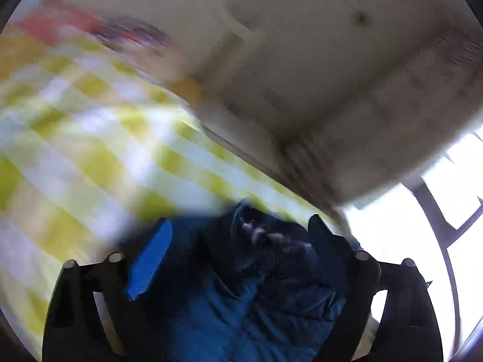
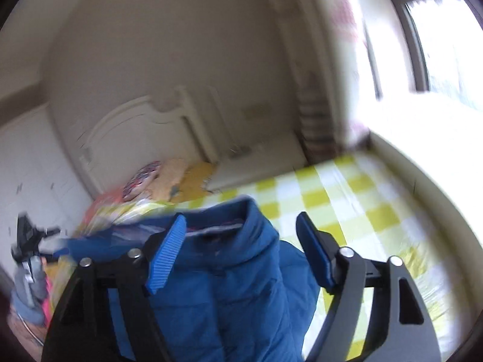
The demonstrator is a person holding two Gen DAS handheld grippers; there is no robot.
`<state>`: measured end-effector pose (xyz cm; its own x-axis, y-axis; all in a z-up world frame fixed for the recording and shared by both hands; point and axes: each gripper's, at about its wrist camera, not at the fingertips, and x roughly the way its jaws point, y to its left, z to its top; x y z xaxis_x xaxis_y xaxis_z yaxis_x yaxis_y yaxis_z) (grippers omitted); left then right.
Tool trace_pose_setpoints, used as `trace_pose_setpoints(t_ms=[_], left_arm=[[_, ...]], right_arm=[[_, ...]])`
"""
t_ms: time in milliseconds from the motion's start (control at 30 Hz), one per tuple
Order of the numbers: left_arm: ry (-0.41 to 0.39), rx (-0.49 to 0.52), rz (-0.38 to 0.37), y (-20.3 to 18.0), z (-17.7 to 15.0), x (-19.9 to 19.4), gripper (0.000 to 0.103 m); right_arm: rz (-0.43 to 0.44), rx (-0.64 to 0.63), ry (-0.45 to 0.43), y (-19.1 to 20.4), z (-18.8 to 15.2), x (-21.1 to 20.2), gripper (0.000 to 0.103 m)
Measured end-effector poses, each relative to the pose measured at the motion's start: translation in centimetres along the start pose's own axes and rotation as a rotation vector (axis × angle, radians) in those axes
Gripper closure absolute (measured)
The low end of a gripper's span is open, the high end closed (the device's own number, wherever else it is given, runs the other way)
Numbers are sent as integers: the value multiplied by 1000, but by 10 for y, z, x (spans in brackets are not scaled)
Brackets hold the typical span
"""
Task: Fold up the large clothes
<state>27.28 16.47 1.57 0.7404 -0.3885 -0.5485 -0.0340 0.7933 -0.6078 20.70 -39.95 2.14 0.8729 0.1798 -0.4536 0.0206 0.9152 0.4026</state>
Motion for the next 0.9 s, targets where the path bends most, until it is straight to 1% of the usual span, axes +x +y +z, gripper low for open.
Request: trace_pose_setpoints(t_ms=[33, 100, 167, 200, 233, 300, 367, 467, 567, 667, 733, 800, 833, 867, 900], left_arm=[[-10, 1, 26, 9, 3, 3, 18], [-13, 48, 98, 20, 4, 10, 18], [0, 165, 187, 20, -2, 22, 18], [20, 196, 200, 20, -6, 29, 18], [46, 208, 188, 21, -7, 35, 18], [163, 202, 100, 24, -14, 58, 18], [240, 215, 52, 24, -18, 75, 18], [284, 294, 47, 13, -26, 91, 18], [349, 366, 42, 6, -30, 115, 15], [398, 388, 45, 5, -30, 138, 15], [423, 396, 41, 5, -31, 152, 15], [444, 402, 27, 3, -32, 160, 15], [442, 407, 18, 2, -33, 164, 17], [418, 414, 8, 0, -34, 164, 35], [388, 425, 15, -3, -35, 164, 45]], right_arm=[[-4, 26, 18, -11, -2, 11, 39], [-21, -21, 46, -18, -7, 26, 39], [-70, -105, 103, -23, -15, 46, 39], [-79, -122, 128, -25, -20, 53, 39], [-86, -133, 164, -29, -24, 65, 39], [-92, -143, 215, -35, -33, 83, 39], [-65, -149, 260, -36, -38, 101, 38], [-21, -178, 296, -21, -43, 101, 34], [-7, -234, 351, -13, -44, 118, 33], [-7, -250, 400, -16, -48, 136, 32], [6, -225, 436, -24, -54, 151, 30], [32, -198, 441, -30, -57, 157, 29], [40, -191, 437, -32, -58, 158, 29], [48, -191, 424, -33, -58, 157, 30], [51, -209, 407, -30, -59, 155, 36]])
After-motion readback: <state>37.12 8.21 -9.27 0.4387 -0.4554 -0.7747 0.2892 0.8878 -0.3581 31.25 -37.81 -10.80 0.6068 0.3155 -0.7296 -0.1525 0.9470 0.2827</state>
